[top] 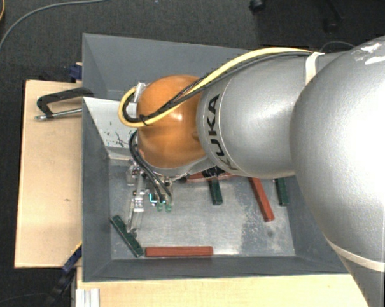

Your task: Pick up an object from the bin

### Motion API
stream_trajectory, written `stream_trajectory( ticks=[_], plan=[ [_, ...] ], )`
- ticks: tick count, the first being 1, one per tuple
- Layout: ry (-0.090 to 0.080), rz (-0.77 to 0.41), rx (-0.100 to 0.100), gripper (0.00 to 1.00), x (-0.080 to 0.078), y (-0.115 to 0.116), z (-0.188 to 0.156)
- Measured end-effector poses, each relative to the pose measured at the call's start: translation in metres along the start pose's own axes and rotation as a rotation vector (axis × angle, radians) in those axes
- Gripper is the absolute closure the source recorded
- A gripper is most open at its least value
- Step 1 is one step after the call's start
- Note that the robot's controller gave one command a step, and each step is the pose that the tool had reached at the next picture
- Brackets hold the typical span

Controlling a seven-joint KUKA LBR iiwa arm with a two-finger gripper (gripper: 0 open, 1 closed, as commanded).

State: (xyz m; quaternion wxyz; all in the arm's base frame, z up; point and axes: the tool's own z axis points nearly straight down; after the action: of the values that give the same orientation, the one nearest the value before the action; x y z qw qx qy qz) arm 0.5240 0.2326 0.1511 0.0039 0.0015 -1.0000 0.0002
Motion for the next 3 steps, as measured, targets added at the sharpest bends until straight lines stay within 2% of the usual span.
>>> stream_trajectory(
  ticks=[1, 3],
  plan=[
    [-0.008, -0.341, 0.0, 0.0, 0.0312, -0.015, 0.0803],
    [-0.008, -0.341, 0.0, 0.0, 0.0311, -0.0151, 0.0802]
  ],
)
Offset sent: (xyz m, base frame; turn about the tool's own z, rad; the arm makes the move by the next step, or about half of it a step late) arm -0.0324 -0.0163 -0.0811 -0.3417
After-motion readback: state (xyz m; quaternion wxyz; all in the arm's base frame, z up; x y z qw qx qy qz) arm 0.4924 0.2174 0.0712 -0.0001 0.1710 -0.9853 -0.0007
